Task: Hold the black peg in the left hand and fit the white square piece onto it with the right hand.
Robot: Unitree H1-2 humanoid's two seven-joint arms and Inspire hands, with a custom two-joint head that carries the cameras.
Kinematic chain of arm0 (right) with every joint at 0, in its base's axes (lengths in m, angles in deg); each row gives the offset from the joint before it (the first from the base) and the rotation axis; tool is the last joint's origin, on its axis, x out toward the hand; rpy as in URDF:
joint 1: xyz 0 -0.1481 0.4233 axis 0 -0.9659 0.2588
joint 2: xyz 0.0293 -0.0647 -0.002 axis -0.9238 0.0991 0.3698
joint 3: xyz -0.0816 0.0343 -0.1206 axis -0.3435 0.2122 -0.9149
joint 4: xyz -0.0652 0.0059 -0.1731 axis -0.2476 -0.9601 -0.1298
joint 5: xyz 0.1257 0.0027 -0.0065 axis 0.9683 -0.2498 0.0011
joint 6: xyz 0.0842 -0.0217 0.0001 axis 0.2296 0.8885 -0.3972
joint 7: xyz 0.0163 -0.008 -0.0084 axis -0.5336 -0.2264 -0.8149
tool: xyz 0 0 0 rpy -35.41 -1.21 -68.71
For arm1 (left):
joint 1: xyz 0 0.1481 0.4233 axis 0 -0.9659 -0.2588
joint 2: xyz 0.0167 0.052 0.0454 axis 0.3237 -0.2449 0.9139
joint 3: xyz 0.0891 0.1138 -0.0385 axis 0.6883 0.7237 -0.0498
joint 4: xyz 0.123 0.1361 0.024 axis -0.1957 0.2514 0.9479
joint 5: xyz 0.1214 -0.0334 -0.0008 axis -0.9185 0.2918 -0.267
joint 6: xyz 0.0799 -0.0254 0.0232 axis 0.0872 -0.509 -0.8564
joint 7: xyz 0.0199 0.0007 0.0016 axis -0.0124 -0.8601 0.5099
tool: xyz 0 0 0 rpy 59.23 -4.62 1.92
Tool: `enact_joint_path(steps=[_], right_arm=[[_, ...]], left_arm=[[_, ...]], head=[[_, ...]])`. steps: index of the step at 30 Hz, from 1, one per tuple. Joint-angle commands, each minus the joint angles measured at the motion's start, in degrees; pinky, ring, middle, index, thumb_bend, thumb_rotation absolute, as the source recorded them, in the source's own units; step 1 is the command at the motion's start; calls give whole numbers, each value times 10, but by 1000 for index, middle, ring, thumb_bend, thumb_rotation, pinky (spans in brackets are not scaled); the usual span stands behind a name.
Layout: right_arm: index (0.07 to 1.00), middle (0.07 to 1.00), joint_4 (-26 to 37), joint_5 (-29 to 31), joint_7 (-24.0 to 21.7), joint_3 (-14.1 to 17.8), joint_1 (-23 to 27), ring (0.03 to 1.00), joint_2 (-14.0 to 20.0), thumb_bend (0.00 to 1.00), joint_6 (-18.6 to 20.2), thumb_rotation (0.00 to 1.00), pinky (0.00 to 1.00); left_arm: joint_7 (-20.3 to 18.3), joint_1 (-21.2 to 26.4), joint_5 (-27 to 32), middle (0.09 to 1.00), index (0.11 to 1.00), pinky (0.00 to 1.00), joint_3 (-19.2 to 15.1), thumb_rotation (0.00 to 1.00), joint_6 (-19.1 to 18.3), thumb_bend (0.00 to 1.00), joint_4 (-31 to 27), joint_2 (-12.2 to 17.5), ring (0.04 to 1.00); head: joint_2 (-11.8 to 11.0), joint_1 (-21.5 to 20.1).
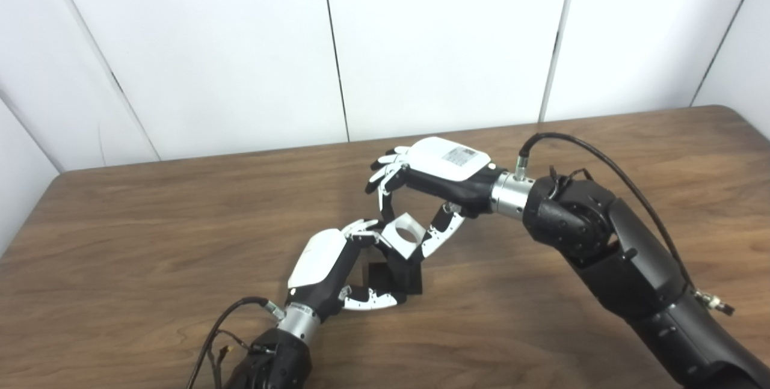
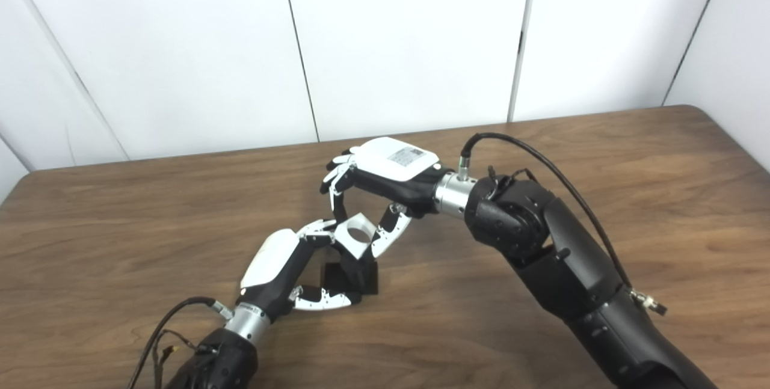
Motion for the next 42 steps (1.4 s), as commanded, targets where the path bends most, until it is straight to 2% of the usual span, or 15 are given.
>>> enact_joint_path(steps=[1, 10, 17, 31, 42], right_arm=[[480, 795, 22, 9, 7, 12, 35, 905, 4, 522, -2, 145, 942], [479, 795, 25, 4, -1, 0, 38, 906, -2, 522, -5, 146, 957], [480, 794, 28, 1, -16, -13, 36, 904, 8, 521, -11, 147, 975], [479, 796, 66, 41, -59, -9, 28, 909, 31, 522, -6, 144, 951], [479, 800, 67, 46, -62, -13, 19, 909, 36, 522, -12, 145, 964]], left_arm=[[-15, 4, -13, 866, 488, 848, 6, 64, -18, 517, 15, 10, 914], [-15, 2, -10, 865, 487, 849, 5, 67, -19, 517, 13, 8, 913], [-15, 0, -10, 862, 487, 845, 5, 67, -21, 517, 10, 8, 911], [-13, 4, -10, 862, 487, 841, 6, 69, -20, 516, 20, 7, 908], [-16, 4, -10, 862, 487, 845, 6, 69, -25, 516, 15, 7, 910]], head=[[0, 0], [4, 2], [8, 3], [17, 4], [20, 3]])
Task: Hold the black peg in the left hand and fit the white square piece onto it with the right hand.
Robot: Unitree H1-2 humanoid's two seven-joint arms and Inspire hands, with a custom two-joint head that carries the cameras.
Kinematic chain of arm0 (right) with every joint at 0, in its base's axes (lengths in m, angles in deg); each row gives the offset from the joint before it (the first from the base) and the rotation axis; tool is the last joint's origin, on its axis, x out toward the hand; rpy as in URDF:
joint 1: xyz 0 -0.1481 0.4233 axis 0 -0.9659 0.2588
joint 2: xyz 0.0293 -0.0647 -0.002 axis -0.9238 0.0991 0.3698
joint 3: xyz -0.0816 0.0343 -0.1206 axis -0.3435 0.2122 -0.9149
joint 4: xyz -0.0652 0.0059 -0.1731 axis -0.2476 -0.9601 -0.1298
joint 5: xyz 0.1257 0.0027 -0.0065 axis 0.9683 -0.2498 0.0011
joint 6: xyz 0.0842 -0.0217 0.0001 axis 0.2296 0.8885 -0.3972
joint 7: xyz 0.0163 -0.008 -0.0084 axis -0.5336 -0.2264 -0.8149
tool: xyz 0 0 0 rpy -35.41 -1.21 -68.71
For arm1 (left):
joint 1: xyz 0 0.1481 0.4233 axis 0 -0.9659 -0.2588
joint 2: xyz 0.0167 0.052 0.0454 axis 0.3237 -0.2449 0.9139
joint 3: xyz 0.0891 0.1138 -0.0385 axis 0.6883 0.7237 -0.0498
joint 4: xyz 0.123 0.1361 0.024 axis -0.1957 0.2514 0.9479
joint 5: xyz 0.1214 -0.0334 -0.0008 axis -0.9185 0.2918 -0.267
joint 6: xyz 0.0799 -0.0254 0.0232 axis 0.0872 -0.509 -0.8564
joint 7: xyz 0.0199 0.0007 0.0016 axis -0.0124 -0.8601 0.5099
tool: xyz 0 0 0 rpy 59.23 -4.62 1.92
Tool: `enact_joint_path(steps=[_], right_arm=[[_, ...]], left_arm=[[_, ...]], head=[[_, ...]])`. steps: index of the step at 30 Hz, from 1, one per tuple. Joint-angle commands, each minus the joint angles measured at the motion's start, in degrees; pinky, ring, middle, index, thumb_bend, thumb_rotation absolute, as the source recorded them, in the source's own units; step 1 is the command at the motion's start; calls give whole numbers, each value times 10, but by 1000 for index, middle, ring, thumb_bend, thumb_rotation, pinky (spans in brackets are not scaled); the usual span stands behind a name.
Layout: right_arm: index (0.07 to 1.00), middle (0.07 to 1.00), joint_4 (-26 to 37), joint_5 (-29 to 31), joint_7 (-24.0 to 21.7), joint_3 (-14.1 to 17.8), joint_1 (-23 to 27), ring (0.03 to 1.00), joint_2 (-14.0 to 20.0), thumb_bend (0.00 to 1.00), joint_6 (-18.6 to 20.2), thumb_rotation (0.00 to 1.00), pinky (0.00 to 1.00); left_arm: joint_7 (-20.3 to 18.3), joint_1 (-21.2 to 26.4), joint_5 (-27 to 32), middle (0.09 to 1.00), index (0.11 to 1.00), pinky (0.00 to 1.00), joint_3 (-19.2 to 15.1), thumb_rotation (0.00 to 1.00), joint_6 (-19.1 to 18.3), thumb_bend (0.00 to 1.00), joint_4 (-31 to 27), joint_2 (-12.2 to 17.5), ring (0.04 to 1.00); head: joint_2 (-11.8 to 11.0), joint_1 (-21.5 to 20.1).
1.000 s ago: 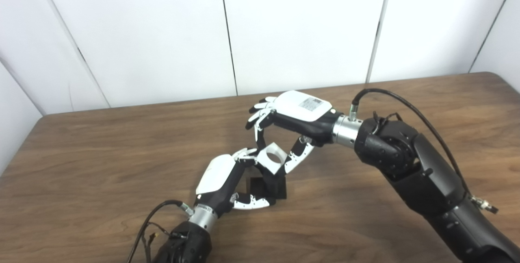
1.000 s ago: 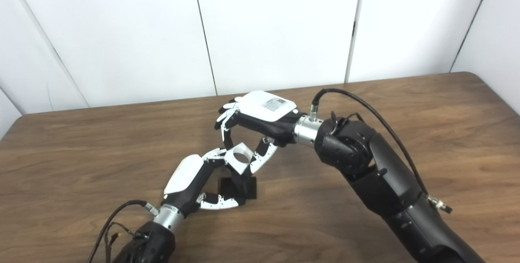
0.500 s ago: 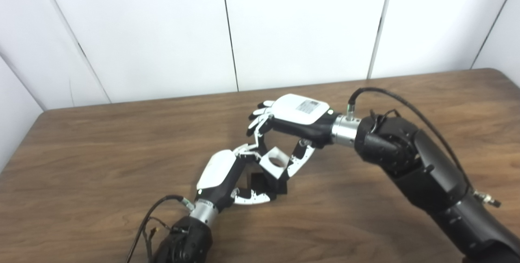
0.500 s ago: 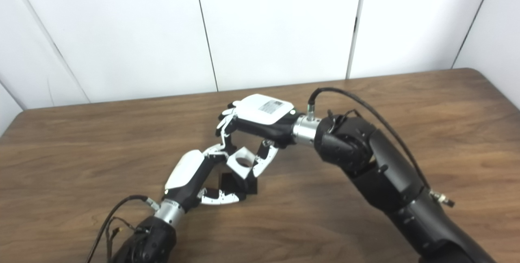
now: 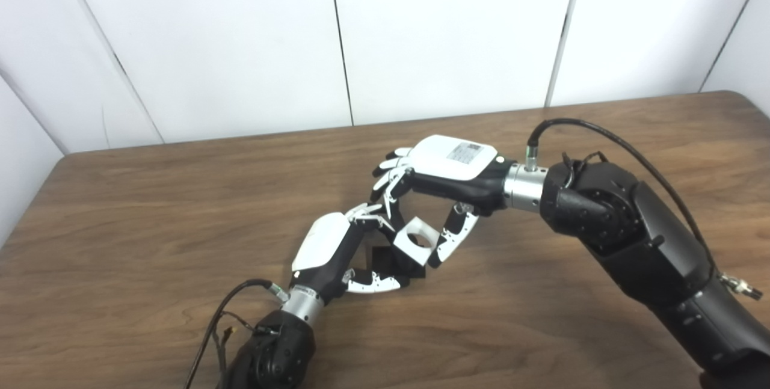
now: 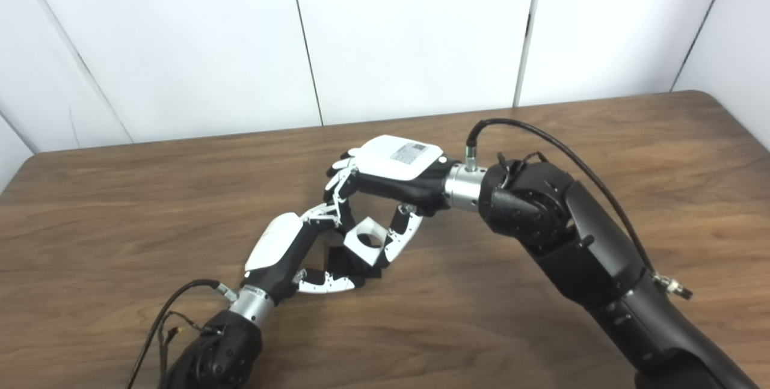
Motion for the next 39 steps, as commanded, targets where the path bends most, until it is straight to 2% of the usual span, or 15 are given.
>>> enact_joint_path(steps=[1, 5, 17, 21, 39], right_arm=[[479, 801, 12, 11, 5, 7, 21, 911, 1, 521, -8, 145, 972], [479, 804, 8, 13, 4, 5, 20, 919, -5, 521, -2, 144, 998], [479, 803, -20, 0, 25, 0, 21, 917, -27, 521, -16, 145, 1000], [479, 806, -23, -5, 23, 5, 29, 918, -32, 521, -2, 143, 1000], [479, 800, -23, -12, 21, 20, 37, 911, -31, 520, 3, 145, 999]], left_arm=[[-15, 3, -15, 860, 487, 842, 6, 69, -23, 517, 13, 7, 909], [-13, 2, -14, 859, 486, 837, 6, 69, -21, 517, 16, 6, 907], [-13, -2, -19, 861, 488, 841, 9, 71, -26, 516, 11, 3, 908], [-13, -3, -18, 861, 487, 840, 9, 70, -25, 517, 12, 3, 907], [-11, -4, -16, 861, 487, 837, 9, 71, -20, 516, 13, 8, 904]], head=[[0, -1], [0, -1], [1, 5], [1, 5], [3, 3]])
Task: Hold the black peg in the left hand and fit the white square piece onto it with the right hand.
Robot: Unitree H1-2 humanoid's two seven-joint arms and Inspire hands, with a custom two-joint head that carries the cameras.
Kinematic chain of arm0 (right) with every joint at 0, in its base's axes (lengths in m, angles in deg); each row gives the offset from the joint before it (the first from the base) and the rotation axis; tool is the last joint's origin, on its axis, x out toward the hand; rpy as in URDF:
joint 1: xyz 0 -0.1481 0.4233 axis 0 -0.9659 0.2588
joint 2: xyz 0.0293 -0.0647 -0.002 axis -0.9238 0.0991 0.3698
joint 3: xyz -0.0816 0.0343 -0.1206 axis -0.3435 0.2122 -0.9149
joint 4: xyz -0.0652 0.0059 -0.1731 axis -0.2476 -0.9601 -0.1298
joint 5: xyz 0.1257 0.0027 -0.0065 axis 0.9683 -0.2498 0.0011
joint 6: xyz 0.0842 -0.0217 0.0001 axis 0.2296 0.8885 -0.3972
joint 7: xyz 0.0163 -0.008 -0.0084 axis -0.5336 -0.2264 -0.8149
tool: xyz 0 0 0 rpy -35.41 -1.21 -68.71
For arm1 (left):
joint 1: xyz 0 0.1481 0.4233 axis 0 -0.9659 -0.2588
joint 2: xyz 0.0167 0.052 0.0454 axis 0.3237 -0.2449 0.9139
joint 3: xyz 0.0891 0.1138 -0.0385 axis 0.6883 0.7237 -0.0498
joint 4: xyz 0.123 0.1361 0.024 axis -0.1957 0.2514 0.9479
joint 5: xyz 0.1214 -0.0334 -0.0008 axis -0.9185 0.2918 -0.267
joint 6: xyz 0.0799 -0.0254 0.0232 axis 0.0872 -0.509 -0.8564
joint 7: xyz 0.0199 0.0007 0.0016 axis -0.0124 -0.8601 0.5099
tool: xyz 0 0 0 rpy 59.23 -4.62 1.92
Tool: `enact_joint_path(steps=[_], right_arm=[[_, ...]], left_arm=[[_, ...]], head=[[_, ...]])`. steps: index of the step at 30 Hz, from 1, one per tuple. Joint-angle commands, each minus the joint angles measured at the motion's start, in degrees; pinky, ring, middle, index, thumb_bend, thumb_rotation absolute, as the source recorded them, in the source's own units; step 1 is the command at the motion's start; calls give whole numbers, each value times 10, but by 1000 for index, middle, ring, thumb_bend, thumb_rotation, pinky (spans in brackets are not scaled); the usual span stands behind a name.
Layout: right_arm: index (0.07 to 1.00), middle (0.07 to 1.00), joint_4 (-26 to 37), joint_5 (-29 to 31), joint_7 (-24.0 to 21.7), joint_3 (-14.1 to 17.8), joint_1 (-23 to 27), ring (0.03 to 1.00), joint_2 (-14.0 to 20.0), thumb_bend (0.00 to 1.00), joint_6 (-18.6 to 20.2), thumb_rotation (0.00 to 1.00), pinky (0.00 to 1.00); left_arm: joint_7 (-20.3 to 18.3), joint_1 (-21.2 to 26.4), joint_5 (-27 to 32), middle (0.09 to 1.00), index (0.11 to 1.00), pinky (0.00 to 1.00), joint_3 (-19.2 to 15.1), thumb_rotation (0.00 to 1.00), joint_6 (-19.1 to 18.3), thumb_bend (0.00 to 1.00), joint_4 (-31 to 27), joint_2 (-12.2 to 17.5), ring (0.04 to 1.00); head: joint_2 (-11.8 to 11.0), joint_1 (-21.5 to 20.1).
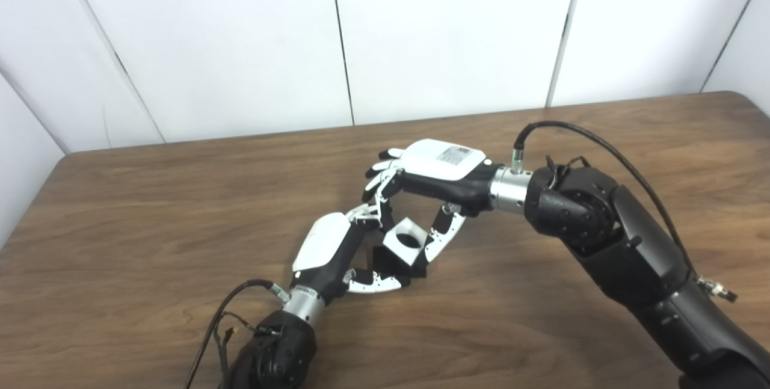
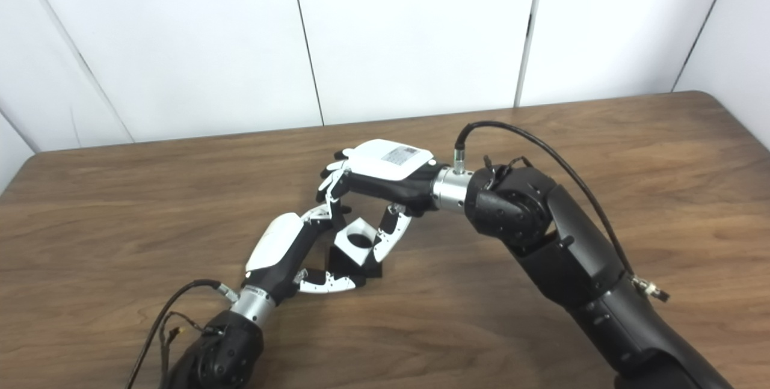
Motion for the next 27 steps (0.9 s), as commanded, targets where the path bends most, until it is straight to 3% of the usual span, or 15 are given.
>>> enact_joint_path(steps=[1, 27], right_arm=[[480, 801, 18, -1, 14, 12, 34, 911, 3, 520, 4, 145, 998], [479, 796, -22, -16, 38, -21, -4, 912, -7, 522, -22, 145, 975]], left_arm=[[-15, -3, -16, 861, 487, 837, 8, 72, -18, 516, 13, 10, 903], [-14, 1, -14, 863, 487, 841, 8, 70, -24, 516, 5, 4, 909]], head=[[1, -1], [6, 10]])
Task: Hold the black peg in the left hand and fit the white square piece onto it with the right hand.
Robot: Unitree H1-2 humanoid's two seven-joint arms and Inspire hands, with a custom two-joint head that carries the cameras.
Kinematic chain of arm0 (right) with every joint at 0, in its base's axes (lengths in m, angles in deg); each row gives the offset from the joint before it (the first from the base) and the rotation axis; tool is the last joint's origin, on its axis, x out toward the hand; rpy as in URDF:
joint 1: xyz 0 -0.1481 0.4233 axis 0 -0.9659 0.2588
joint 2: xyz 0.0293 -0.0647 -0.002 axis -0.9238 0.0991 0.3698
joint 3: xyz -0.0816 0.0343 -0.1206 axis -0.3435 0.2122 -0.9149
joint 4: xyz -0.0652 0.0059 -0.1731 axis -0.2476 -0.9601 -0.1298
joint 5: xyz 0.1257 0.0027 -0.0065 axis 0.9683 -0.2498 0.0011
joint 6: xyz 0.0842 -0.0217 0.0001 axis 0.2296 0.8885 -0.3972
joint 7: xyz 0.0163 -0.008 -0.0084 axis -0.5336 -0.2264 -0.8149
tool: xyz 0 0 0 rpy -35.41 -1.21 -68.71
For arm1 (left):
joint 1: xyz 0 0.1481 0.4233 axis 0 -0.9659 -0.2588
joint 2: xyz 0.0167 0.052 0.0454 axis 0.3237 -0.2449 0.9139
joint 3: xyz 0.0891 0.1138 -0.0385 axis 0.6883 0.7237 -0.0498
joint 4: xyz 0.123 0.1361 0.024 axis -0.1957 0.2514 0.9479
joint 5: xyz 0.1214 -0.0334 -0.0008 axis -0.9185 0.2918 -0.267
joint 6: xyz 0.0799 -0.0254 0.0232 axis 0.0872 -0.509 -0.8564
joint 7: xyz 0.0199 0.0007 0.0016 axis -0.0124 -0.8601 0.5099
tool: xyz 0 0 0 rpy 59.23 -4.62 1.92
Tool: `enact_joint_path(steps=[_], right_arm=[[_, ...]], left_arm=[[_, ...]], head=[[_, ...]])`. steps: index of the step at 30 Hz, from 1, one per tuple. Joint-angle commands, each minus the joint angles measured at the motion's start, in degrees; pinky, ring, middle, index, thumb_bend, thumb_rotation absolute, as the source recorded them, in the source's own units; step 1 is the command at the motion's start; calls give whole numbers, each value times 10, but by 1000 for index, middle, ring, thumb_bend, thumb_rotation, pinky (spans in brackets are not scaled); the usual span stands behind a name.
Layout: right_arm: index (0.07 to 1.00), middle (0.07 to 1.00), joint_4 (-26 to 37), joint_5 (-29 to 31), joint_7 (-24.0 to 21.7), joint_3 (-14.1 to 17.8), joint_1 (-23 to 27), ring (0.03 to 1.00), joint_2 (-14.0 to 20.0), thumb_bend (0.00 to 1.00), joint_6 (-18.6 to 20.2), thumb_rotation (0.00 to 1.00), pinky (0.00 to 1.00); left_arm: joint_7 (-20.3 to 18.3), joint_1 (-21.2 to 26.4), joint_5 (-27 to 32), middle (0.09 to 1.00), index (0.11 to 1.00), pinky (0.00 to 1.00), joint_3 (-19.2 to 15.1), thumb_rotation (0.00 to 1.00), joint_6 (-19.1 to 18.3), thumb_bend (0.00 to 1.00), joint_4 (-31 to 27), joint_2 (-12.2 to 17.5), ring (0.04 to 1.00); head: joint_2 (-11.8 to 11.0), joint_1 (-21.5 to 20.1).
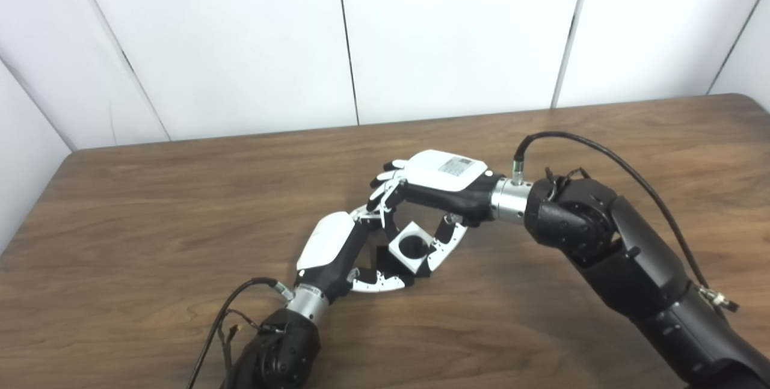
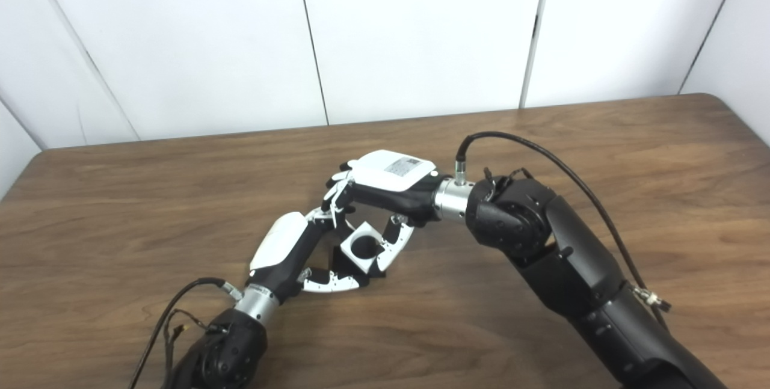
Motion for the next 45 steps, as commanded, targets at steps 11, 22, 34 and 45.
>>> enact_joint_path(steps=[11, 22, 34, 45], right_arm=[[480, 799, -2, -8, 18, -12, 0, 918, -3, 521, -2, 145, 990], [480, 796, -28, -4, 37, -4, 8, 913, 4, 521, -6, 146, 979], [480, 793, -38, 19, 51, 30, 20, 907, 12, 521, 4, 143, 988], [479, 782, -55, 14, 54, 35, -1, 892, 16, 522, 6, 142, 969]], left_arm=[[-15, 1, -16, 861, 487, 833, 8, 70, -21, 516, 3, 4, 911], [-10, 0, -14, 862, 487, 834, 9, 70, -17, 517, 9, 4, 907], [-9, -7, -14, 859, 487, 836, 8, 70, -14, 517, 6, 9, 901], [-10, -4, -16, 861, 487, 838, 8, 71, -17, 517, 3, 8, 902]], head=[[0, 1], [-2, 1], [2, 1], [5, 0]])
